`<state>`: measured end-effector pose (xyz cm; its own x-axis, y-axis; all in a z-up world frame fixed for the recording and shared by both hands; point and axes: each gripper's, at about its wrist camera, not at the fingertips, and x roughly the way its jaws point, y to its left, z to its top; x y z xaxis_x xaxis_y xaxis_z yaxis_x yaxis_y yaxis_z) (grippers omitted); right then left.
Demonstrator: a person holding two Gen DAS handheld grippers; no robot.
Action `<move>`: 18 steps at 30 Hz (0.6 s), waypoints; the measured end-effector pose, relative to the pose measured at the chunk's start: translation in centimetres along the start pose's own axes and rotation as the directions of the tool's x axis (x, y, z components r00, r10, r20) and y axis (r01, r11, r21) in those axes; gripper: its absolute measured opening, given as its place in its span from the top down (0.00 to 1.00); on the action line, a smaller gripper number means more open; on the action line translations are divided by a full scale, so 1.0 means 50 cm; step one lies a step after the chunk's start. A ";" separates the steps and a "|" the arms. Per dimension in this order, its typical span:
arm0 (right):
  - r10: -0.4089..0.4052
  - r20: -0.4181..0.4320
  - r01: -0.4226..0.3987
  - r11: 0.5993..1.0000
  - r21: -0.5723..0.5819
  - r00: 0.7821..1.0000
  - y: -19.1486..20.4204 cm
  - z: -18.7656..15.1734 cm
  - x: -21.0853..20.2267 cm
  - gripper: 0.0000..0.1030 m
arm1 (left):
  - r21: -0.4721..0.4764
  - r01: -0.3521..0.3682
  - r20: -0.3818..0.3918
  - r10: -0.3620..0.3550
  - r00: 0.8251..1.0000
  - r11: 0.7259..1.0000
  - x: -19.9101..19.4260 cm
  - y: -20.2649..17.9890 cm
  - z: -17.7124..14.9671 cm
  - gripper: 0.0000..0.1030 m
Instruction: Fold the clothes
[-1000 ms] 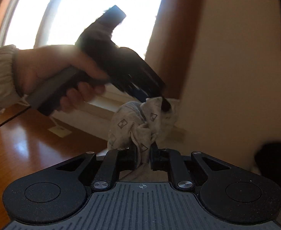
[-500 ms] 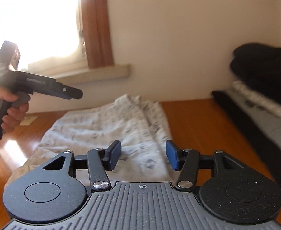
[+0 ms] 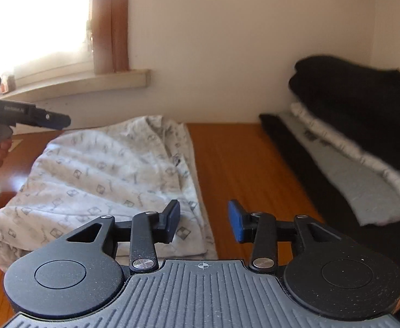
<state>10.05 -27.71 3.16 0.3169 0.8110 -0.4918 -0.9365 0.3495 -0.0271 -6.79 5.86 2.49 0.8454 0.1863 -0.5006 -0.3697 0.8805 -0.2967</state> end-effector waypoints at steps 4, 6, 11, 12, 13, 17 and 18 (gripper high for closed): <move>0.041 0.062 -0.039 0.998 -0.042 0.997 0.066 0.006 -0.022 0.50 | 0.029 -0.024 -0.025 0.025 0.999 0.999 0.008 0.003 -0.003 0.19; 0.093 0.046 -0.091 0.994 -0.063 0.995 0.105 0.004 -0.015 0.50 | 0.022 -0.019 -0.038 0.020 0.999 1.000 0.009 0.008 -0.004 0.18; 0.208 0.010 -0.206 0.974 -0.090 0.978 0.189 0.006 0.000 0.50 | 0.029 -0.019 -0.059 0.020 0.998 0.999 0.017 0.014 -0.017 0.16; 0.224 0.010 -0.223 0.971 -0.081 0.974 0.198 0.009 -0.001 0.50 | 0.031 -0.023 -0.064 0.025 0.998 0.999 0.019 0.015 -0.019 0.16; 0.241 0.012 -0.240 0.968 -0.070 0.970 0.206 0.010 -0.003 0.50 | 0.030 -0.024 -0.065 0.026 0.998 0.999 0.020 0.016 -0.020 0.16; 0.305 -0.006 -0.305 0.950 -0.061 0.952 0.246 0.007 -0.014 0.45 | 0.022 -0.018 -0.056 0.019 0.998 1.000 0.019 0.017 -0.019 0.16; 0.308 -0.014 -0.308 0.948 -0.079 0.951 0.261 0.007 -0.013 0.45 | 0.022 -0.020 -0.060 0.021 0.998 1.000 0.021 0.017 -0.020 0.16</move>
<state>-2.33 -23.49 3.41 0.0108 0.8723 -0.4888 -0.9974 0.0445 0.0575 -6.60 6.37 0.89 0.8127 0.1783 -0.5547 -0.3780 0.8859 -0.2690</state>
